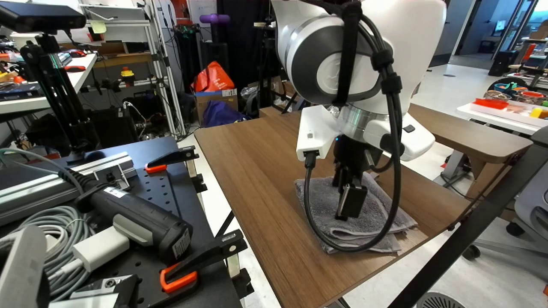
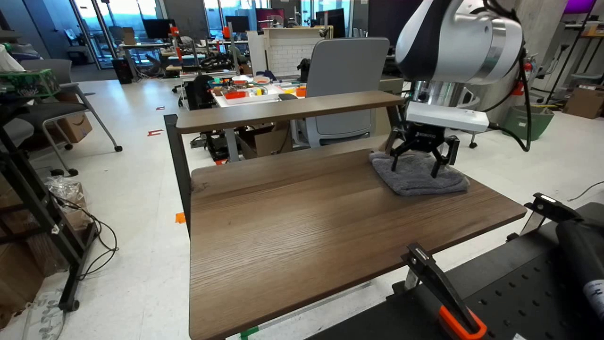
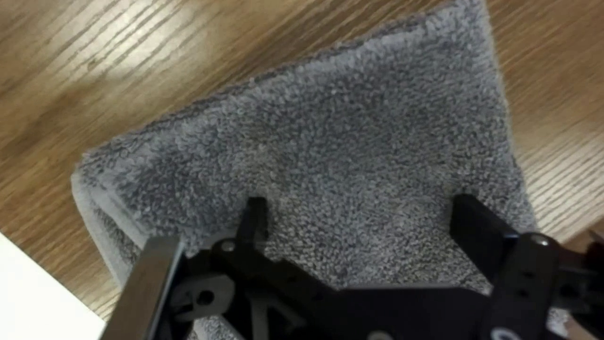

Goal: Slide the towel to the left

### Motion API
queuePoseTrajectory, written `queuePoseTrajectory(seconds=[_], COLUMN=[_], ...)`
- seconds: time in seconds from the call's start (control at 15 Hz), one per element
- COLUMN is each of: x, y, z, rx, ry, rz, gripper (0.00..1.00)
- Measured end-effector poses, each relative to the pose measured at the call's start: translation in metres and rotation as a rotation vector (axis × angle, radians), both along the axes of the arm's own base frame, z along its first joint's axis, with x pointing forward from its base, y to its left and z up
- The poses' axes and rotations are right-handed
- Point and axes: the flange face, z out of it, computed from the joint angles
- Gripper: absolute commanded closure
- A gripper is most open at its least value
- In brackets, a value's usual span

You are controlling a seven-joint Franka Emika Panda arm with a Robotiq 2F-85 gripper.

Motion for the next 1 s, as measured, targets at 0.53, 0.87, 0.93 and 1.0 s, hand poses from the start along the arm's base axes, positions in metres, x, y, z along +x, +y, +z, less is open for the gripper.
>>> queuePoseTrajectory(seconds=[0.53, 0.87, 0.93, 1.0], x=[0.020, 0.035, 0.037, 0.040], y=[0.069, 0.139, 0.152, 0.165], z=[-0.009, -0.017, -0.018, -0.019], rx=[0.014, 0.030, 0.034, 0.035], ry=[-0.013, 0.014, 0.023, 0.029], rz=[0.118, 0.242, 0.264, 0.288], gripper=[0.00, 0.00, 0.00, 0.00])
